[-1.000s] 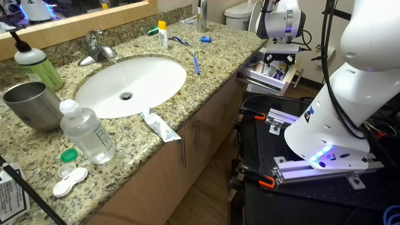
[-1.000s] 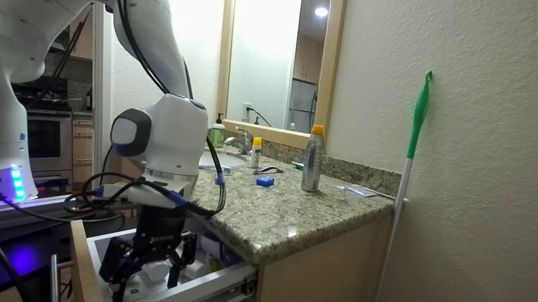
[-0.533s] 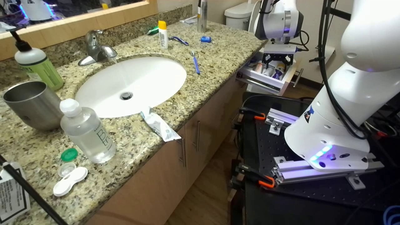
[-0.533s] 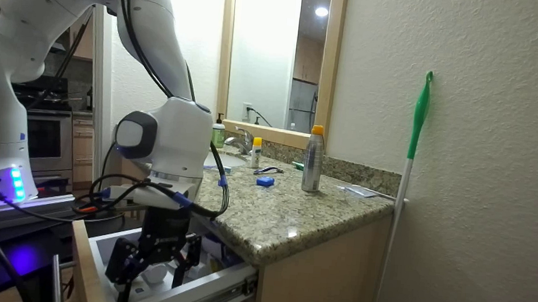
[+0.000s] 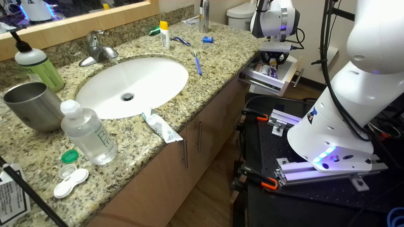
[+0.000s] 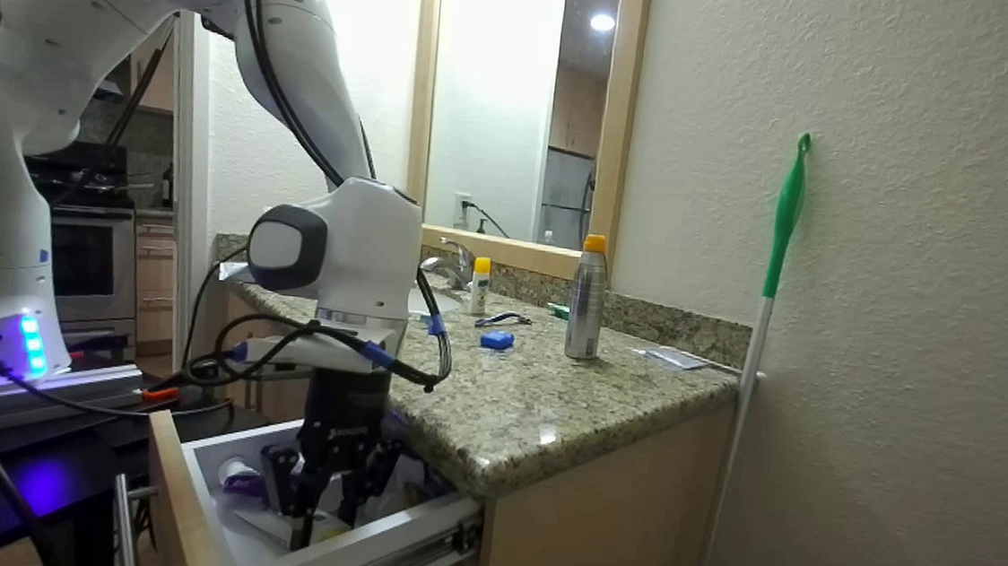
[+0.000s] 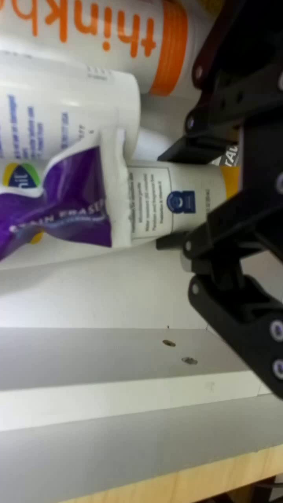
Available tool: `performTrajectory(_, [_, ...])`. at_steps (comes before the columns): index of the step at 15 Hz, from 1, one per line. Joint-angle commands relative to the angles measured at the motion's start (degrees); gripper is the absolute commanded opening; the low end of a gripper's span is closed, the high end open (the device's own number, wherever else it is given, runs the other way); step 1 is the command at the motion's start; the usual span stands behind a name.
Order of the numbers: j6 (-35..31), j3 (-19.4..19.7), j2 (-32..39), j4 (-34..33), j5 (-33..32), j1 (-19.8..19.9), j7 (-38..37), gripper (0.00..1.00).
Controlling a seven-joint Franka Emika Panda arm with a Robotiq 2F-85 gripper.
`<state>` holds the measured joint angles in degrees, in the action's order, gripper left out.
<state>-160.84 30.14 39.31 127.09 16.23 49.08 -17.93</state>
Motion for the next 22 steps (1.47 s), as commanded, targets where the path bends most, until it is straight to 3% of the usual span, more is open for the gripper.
performTrajectory(1, [-0.04,-0.05,4.48,-2.66,-0.02,0.05,-2.26,0.14])
performTrajectory(6, [1.20,5.04,1.68,0.51,-5.41,-3.57,-0.37,0.08])
performTrajectory(11, [-1.32,14.63,-1.64,7.40,-12.03,-11.00,0.79,0.04])
performTrajectory(18, [-7.53,28.67,-7.53,13.82,-9.48,-23.51,-0.75,0.05])
performTrajectory(22, [-6.95,37.52,-12.83,15.24,-9.34,-31.19,-0.17,0.05])
